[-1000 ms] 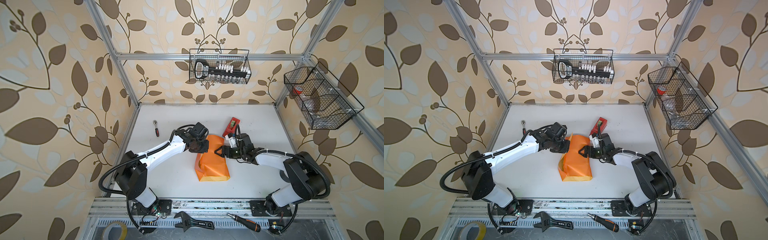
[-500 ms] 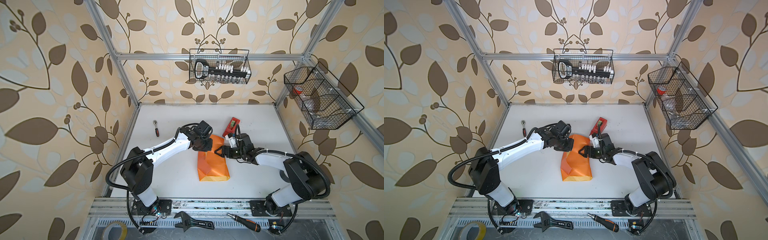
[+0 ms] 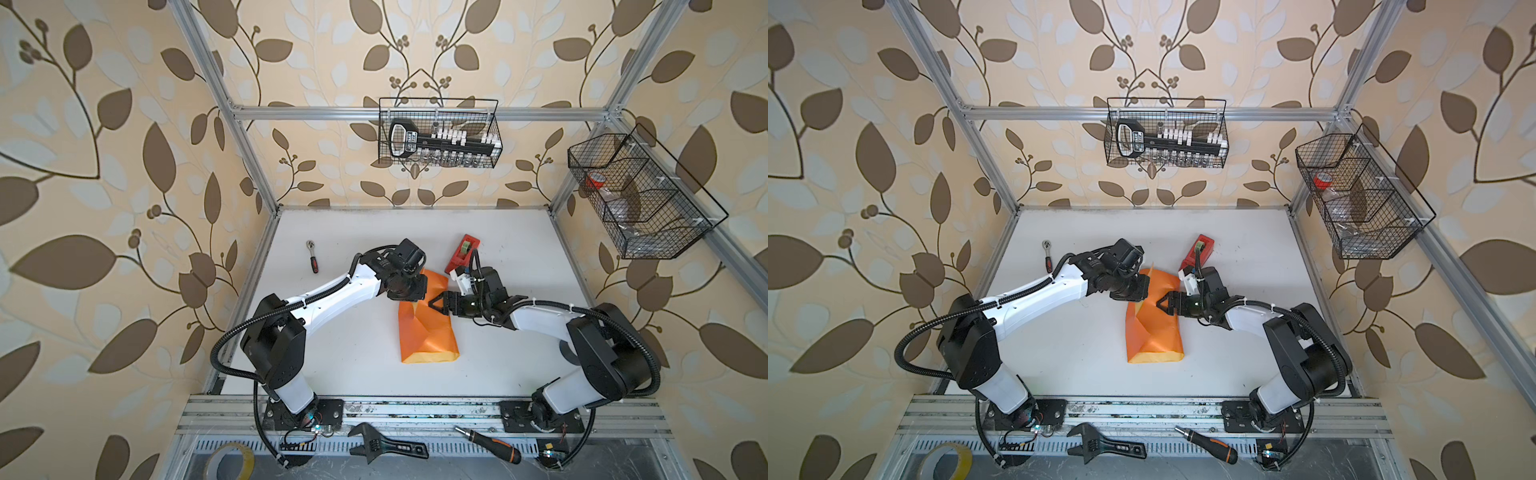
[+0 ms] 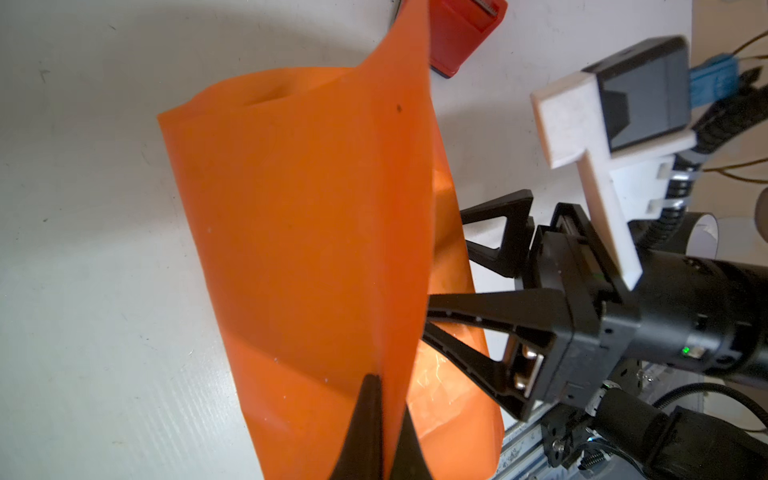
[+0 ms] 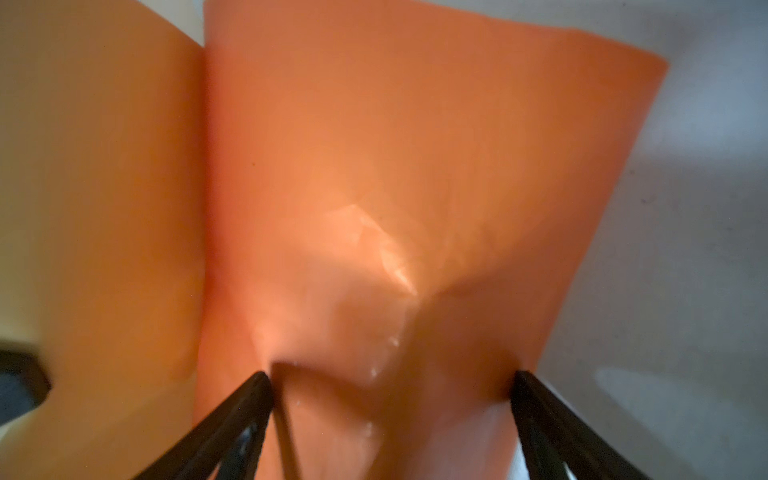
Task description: Wrap the gift box in paper
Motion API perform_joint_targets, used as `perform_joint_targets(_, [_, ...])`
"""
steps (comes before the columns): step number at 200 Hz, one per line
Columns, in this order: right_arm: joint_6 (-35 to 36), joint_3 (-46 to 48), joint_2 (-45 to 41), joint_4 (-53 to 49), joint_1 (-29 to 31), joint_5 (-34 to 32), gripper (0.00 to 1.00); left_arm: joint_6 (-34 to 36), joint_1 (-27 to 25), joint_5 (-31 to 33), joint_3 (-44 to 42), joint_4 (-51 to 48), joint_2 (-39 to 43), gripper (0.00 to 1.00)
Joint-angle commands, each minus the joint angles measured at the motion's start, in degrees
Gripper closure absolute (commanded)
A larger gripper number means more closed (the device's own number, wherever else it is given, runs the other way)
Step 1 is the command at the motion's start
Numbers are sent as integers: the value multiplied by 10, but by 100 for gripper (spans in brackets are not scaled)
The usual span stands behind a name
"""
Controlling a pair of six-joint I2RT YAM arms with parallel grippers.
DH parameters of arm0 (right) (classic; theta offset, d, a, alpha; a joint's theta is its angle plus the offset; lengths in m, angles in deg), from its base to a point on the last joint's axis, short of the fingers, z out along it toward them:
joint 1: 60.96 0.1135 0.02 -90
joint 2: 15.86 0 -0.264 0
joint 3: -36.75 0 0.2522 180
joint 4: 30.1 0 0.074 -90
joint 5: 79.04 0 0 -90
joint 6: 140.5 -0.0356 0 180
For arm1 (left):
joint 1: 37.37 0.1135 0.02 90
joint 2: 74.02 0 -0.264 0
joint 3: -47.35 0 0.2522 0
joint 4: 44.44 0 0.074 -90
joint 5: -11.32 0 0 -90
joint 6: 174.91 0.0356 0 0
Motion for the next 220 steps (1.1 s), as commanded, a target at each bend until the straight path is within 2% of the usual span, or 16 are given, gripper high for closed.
perform_joint_targets(1, [8, 20, 32, -78, 10, -54, 9, -10, -7, -19, 21, 19, 1, 99])
perform_joint_targets(220, [9, 22, 18, -87, 10, -59, 8, -65, -7, -62, -9, 123, -16, 100])
